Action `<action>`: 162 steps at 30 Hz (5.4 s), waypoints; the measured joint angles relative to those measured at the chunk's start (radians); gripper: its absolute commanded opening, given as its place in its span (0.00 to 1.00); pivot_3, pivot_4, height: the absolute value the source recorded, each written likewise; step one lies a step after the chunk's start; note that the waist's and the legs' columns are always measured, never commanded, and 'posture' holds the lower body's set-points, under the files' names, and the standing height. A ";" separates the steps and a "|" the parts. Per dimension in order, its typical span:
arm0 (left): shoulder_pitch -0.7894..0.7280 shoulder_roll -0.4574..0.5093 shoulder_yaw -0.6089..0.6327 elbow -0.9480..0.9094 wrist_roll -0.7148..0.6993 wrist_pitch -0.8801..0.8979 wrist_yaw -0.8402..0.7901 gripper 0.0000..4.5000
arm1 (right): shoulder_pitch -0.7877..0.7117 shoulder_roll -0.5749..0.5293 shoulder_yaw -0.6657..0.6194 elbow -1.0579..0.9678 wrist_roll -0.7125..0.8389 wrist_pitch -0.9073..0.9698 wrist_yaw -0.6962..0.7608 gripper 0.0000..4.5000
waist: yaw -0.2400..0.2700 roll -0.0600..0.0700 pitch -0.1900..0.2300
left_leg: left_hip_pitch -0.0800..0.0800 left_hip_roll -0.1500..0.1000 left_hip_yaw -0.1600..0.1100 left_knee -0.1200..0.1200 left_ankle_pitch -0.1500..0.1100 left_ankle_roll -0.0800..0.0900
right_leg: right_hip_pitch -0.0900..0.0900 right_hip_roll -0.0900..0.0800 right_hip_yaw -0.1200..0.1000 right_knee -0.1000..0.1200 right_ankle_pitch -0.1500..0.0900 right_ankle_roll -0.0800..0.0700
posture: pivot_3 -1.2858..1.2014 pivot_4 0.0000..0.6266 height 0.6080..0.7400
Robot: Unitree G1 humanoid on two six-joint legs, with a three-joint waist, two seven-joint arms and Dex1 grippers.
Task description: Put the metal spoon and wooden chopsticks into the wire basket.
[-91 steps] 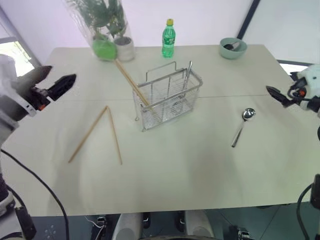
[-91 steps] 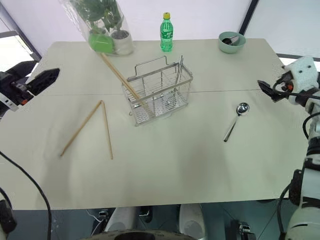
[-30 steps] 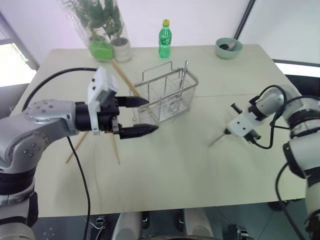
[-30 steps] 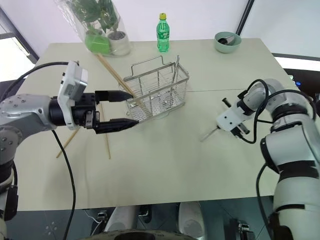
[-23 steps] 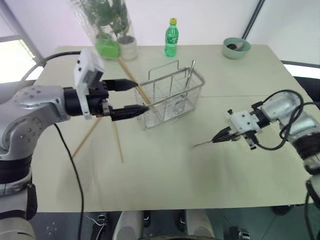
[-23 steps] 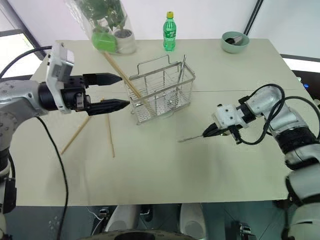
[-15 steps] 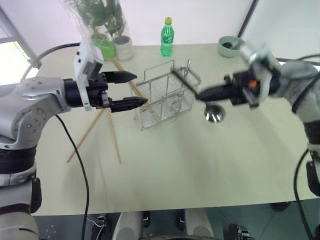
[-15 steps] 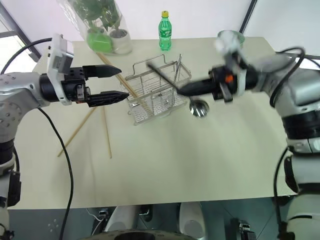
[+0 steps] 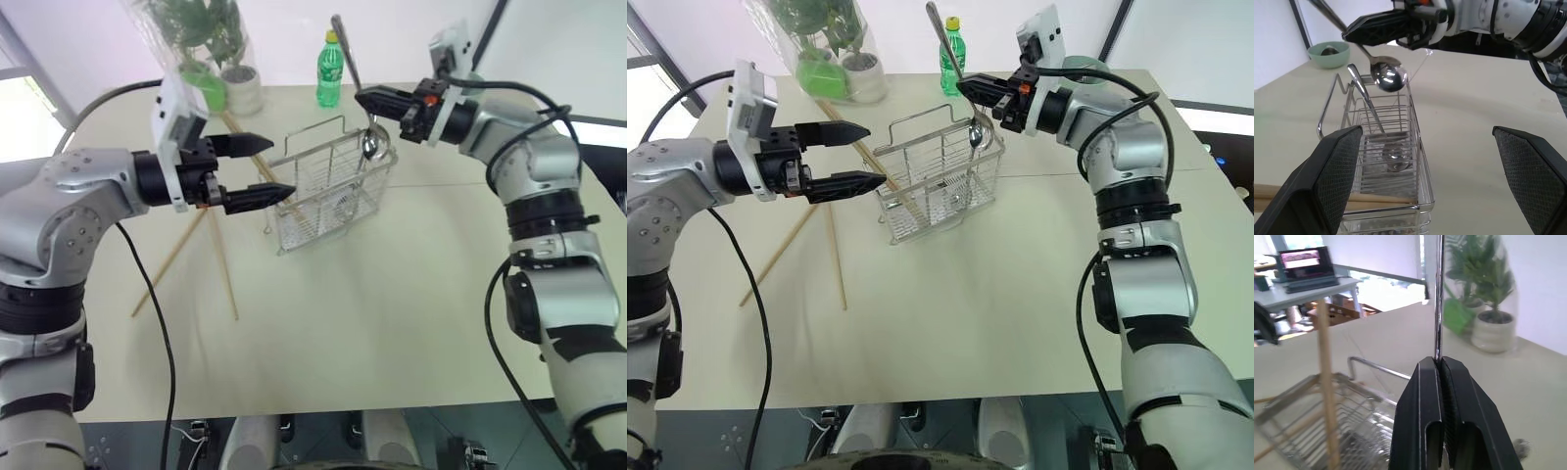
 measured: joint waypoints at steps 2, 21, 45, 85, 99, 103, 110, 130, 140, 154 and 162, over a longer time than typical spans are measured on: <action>0.000 0.001 0.021 -0.008 -0.003 0.007 0.014 1.00 | -0.010 0.023 -0.021 0.051 -0.027 -0.049 -0.009 0.01 | -0.001 0.000 0.000 | 0.000 0.000 0.000 0.000 0.002 -0.003 | 0.000 0.000 0.000 0.000 0.000 0.000 | 0.52 0.24 0.58; -0.001 0.000 0.151 0.016 0.023 0.049 0.254 1.00 | 0.022 0.013 -0.203 -0.112 0.011 0.115 -0.042 0.98 | 0.000 0.000 0.000 | 0.001 0.001 -0.001 0.000 0.000 0.001 | 0.000 0.002 0.000 0.002 0.001 0.001 | 0.52 0.24 0.58; 0.143 0.090 -0.118 0.318 0.322 0.324 0.373 1.00 | 0.459 -0.252 -0.237 -0.889 0.453 0.584 0.123 0.98 | 0.004 -0.001 0.000 | -0.006 0.002 0.000 -0.003 -0.003 -0.003 | -0.008 -0.006 0.000 -0.003 0.002 -0.002 | 0.52 0.24 0.58; -0.239 -0.328 0.575 0.370 0.069 -0.064 0.723 0.01 | 0.567 -0.292 -0.279 -0.962 0.519 0.564 0.010 1.00 | 0.028 -0.005 -0.001 | -0.006 0.001 0.000 0.003 -0.004 0.000 | 0.000 -0.011 -0.010 -0.007 0.008 0.005 | 0.52 0.24 0.58; -0.352 -0.514 0.273 0.133 -0.120 -0.016 0.754 0.01 | 0.594 -0.289 -0.303 -0.962 0.520 0.545 -0.051 1.00 | 0.028 -0.005 -0.001 | -0.003 0.001 0.000 0.005 -0.002 0.003 | 0.003 -0.009 -0.013 -0.006 0.008 0.006 | 0.52 0.24 0.58; -0.276 -0.549 0.159 0.138 -0.007 -0.116 0.703 0.01 | 0.608 -0.289 -0.322 -0.963 0.530 0.545 -0.077 1.00 | 0.028 -0.005 -0.001 | -0.003 0.001 0.000 0.005 -0.002 0.003 | 0.004 -0.009 -0.013 -0.006 0.008 0.006 | 0.52 0.24 0.58; -0.191 -0.597 0.046 0.224 0.176 -0.288 0.647 0.01 | 0.613 -0.288 -0.344 -0.973 0.545 0.546 -0.129 1.00 | 0.029 -0.005 -0.001 | -0.004 0.001 -0.001 0.006 -0.002 0.004 | 0.004 -0.009 -0.013 -0.006 0.008 0.005 | 0.52 0.24 0.58; -0.263 -0.532 0.160 0.092 0.152 -0.176 0.798 1.00 | 0.610 -0.288 -0.342 -0.946 0.568 0.543 -0.165 1.00 | 0.029 -0.005 -0.001 | -0.007 0.001 -0.002 0.014 -0.005 0.009 | 0.005 -0.009 -0.014 -0.006 0.008 0.005 | 0.52 0.24 0.58; -0.247 -0.403 0.332 0.091 0.286 0.457 1.225 1.00 | 0.595 -0.256 -0.309 -0.902 0.529 0.511 -0.133 1.00 | 0.039 -0.006 -0.001 | -0.006 0.001 -0.003 0.016 -0.005 0.009 | 0.005 -0.005 -0.015 -0.003 0.007 0.007 | 0.52 0.24 0.58; -0.094 -0.654 0.347 0.068 0.430 0.803 1.254 1.00 | 0.573 -0.254 -0.289 -0.906 0.516 0.505 -0.110 1.00 | 0.052 -0.007 0.000 | -0.007 0.002 -0.003 0.015 -0.006 0.004 | 0.003 -0.008 -0.015 -0.004 0.008 0.007 | 0.52 0.24 0.58; -0.086 -0.655 0.286 0.226 0.501 0.740 1.164 1.00 | 0.596 -0.259 -0.295 -0.929 0.519 0.512 -0.114 1.00 | 0.056 -0.007 0.000 | -0.007 0.001 -0.003 0.014 -0.007 0.005 | 0.003 -0.010 -0.015 -0.006 0.008 0.006 | 0.52 0.24 0.58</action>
